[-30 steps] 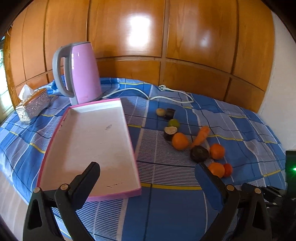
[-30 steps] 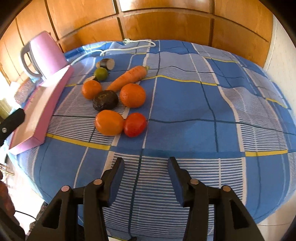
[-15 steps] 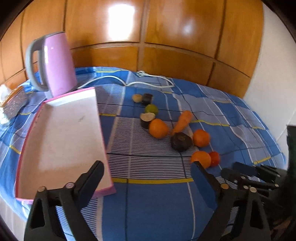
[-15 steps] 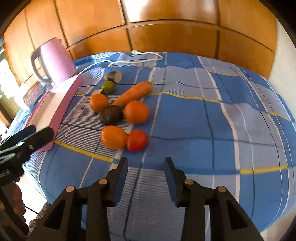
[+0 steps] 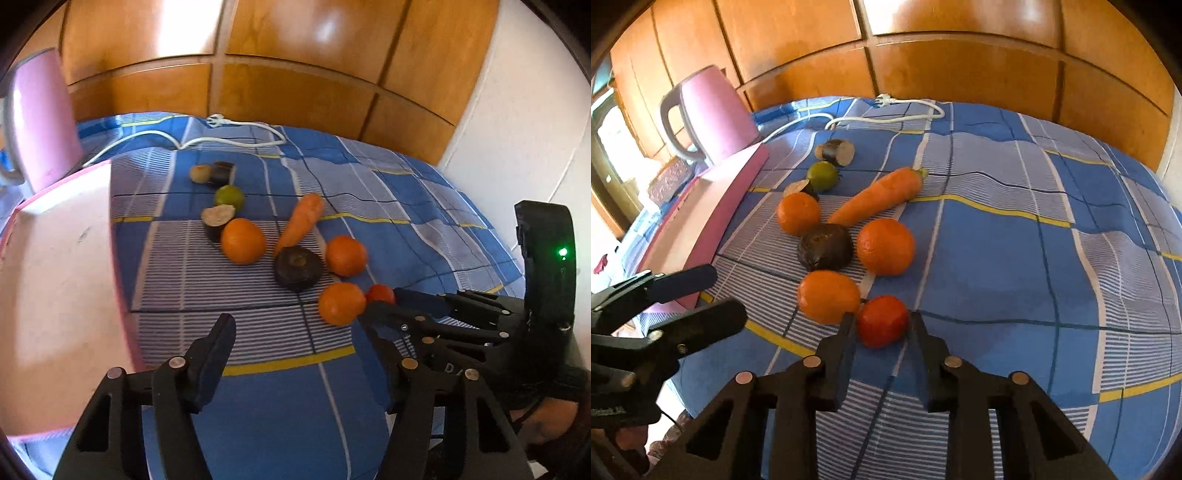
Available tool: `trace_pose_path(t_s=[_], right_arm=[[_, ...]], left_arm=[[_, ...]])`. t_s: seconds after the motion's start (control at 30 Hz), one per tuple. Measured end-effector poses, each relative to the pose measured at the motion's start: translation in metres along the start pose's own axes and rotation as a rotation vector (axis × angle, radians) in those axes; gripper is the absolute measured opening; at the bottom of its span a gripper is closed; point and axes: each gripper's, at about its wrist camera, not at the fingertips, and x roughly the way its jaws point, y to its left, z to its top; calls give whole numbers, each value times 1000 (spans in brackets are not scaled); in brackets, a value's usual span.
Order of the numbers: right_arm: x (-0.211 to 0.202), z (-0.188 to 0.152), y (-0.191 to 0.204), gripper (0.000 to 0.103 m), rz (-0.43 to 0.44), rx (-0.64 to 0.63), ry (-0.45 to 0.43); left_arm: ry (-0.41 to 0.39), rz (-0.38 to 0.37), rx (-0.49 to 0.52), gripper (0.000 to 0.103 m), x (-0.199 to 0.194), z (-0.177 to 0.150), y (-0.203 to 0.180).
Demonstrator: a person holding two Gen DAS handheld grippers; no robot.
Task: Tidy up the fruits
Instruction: 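Grasp a mandarin orange with the left tool while the right tool grasps a red tomato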
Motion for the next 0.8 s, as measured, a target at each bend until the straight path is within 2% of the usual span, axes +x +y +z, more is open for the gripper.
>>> trace_pose_path(t_s=[0.2, 0.33, 0.47, 0.53, 0.57, 0.8], right_arm=[[-9, -6, -24, 28, -36, 80, -15], [-10, -6, -27, 28, -47, 78, -14], [-9, -7, -27, 28, -50, 63, -16], [-8, -7, -26, 28, -52, 56, -19], [-8, -7, -27, 28, -52, 56, -19], [-11, -5, -23, 28, -52, 58, -13]], left_arm=[[38, -39, 25, 65, 20, 10, -14], [65, -43, 56, 64, 37, 13, -25], [99, -39, 53, 52, 54, 12, -28], [91, -29, 44, 47, 59, 11, -28], [87, -28, 45, 37, 59, 11, -28], [48, -19, 22, 36, 38, 4, -20]])
